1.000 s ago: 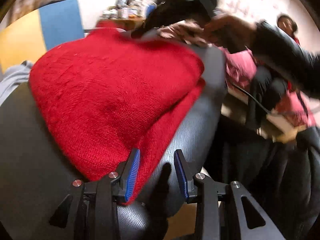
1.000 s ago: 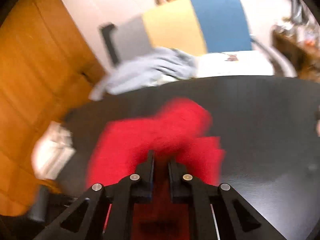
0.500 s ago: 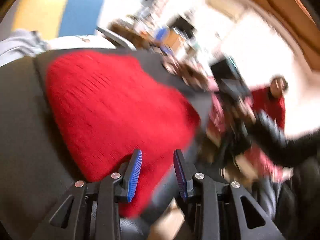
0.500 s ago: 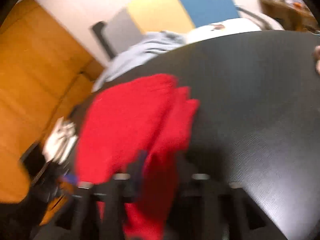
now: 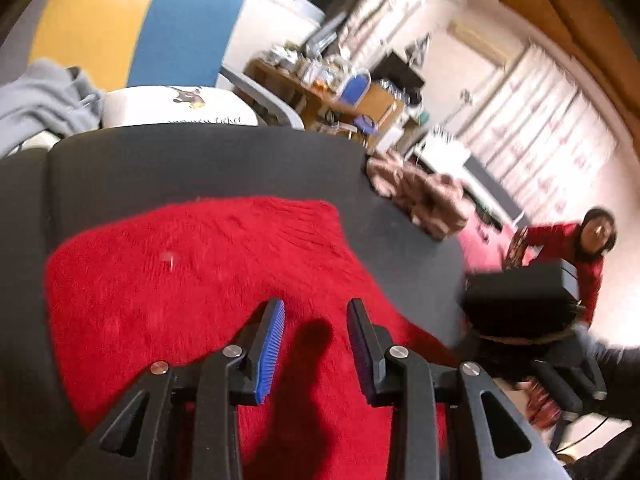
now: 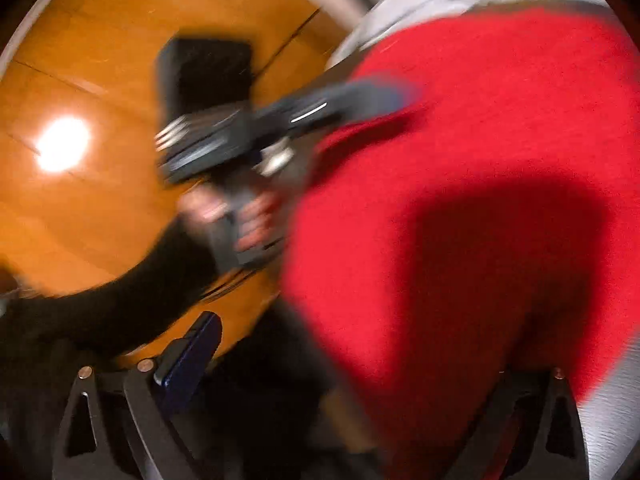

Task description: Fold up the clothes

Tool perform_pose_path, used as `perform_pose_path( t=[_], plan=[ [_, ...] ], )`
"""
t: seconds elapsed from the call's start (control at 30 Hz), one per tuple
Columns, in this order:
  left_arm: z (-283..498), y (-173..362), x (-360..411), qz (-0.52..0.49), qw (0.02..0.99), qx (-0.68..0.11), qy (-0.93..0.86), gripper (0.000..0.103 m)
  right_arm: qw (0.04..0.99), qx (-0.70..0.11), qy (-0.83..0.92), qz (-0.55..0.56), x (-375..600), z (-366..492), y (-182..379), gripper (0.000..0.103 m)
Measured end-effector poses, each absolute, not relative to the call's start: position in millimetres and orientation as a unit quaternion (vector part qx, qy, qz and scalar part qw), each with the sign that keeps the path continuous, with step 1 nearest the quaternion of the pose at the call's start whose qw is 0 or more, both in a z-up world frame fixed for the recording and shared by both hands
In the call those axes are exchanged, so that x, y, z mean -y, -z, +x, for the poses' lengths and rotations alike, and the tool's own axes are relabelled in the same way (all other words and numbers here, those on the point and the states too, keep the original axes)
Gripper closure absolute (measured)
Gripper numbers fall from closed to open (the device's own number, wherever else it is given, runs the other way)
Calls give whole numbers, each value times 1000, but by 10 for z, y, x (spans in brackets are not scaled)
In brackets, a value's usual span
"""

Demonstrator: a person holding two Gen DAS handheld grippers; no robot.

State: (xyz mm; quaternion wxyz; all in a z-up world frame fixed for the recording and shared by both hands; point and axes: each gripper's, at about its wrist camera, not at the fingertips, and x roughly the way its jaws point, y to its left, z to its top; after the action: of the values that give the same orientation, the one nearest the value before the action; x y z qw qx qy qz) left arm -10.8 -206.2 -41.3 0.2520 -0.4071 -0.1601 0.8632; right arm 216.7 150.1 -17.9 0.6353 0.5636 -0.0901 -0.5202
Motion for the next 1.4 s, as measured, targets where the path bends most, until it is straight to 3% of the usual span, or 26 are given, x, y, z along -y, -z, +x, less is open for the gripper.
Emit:
perform_pose_path(
  t=[0.1,0.2,0.47,0.73,0.8,0.83,0.9,0.93,0.97,1.1,1.23,1.3,1.4],
  plan=[
    [-272,504,1797,-426,277,111,-854,79,664,26,431,611,-1550,2341,219,1],
    [-249,559,1561,-422,291,47,-857,78,644,-8,404,649,-1704,2370,346,1],
    [-224,530,1600,-413,260,84,-869,79,649,80,500,568,-2104,2387,325,1],
    [-194,421,1538,-392,235,109,-883,69,519,167,669,506,-2814,2297,109,0],
    [-178,412,1534,-389,229,111,-885,69,496,158,686,507,-2813,2237,121,0],
    [-169,407,1535,-387,225,112,-887,69,486,146,698,505,-2790,2223,104,4],
    [-127,373,1554,-377,220,123,-891,69,464,123,721,500,-2743,2197,71,31],
    [-111,358,1566,-371,220,126,-893,68,453,111,731,498,-2720,2183,54,66],
    [-89,348,1571,-366,217,127,-896,68,441,99,742,495,-2697,2170,38,93],
    [-1,453,1522,-367,222,119,-896,68,372,46,785,493,-2674,2277,72,93],
    [71,528,1350,-366,214,70,-903,68,331,176,784,495,-3051,2342,407,94],
    [34,515,1359,-370,209,82,-901,68,330,210,783,484,-3155,2365,462,94],
    [48,402,1383,-359,196,101,-907,66,321,192,794,479,-3173,2404,410,92]
  ],
)
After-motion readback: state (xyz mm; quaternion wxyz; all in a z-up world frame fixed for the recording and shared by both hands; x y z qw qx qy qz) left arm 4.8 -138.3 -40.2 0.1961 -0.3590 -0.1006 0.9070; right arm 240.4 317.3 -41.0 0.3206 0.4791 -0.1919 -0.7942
